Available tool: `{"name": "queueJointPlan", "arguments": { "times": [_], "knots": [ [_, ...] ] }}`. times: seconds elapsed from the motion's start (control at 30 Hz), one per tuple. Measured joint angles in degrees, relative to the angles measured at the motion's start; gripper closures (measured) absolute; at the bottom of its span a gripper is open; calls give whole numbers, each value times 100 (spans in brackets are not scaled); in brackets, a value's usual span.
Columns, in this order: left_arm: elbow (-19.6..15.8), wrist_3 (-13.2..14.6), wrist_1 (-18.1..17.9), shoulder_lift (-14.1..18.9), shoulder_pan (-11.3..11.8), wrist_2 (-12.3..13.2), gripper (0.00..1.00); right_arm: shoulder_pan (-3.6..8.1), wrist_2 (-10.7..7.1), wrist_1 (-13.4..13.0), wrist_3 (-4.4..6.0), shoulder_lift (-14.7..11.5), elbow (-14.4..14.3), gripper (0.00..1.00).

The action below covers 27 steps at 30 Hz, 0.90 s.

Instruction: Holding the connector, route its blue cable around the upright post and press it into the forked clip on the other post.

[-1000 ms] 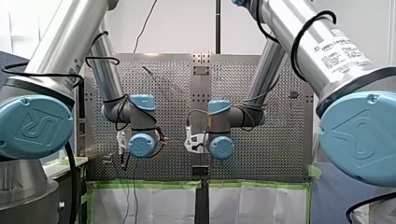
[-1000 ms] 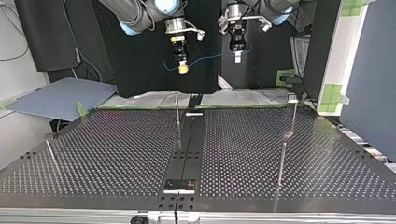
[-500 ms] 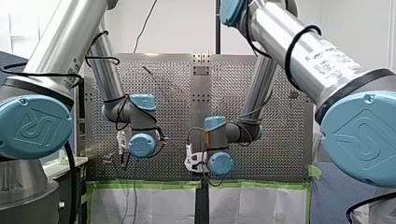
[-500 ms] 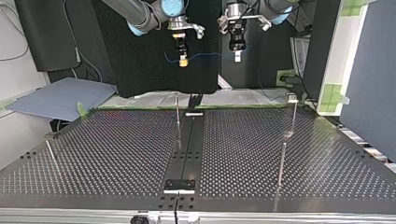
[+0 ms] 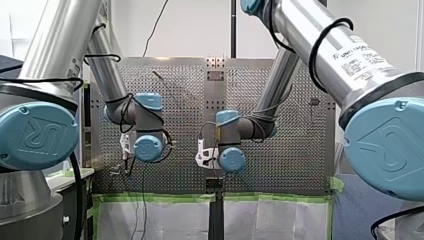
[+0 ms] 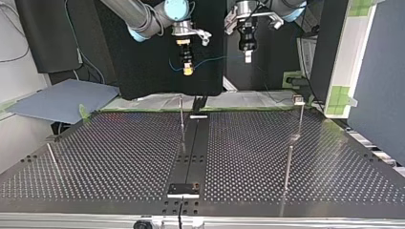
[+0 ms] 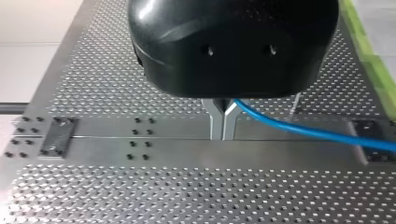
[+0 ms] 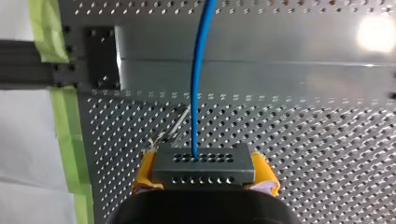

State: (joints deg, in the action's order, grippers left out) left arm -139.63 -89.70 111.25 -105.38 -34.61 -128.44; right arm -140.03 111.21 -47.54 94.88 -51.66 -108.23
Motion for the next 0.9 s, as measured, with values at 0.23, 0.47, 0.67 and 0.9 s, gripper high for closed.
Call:
{"name": "queueJointPlan", "arguments": {
  "times": [0.23,0.47,0.67,0.9],
  "knots": [
    [256,-104,272,374,37,-11,100,68,-246,310,40,-309,82,100],
    [601,-123,619,728,61,-200,100,108,-338,641,-6,-642,386,100],
    [825,-125,934,1042,99,-472,100,111,-344,938,-17,-938,679,100],
    [865,-74,1289,1397,191,-662,100,124,-354,1278,-20,-1277,948,100]
  ]
}}
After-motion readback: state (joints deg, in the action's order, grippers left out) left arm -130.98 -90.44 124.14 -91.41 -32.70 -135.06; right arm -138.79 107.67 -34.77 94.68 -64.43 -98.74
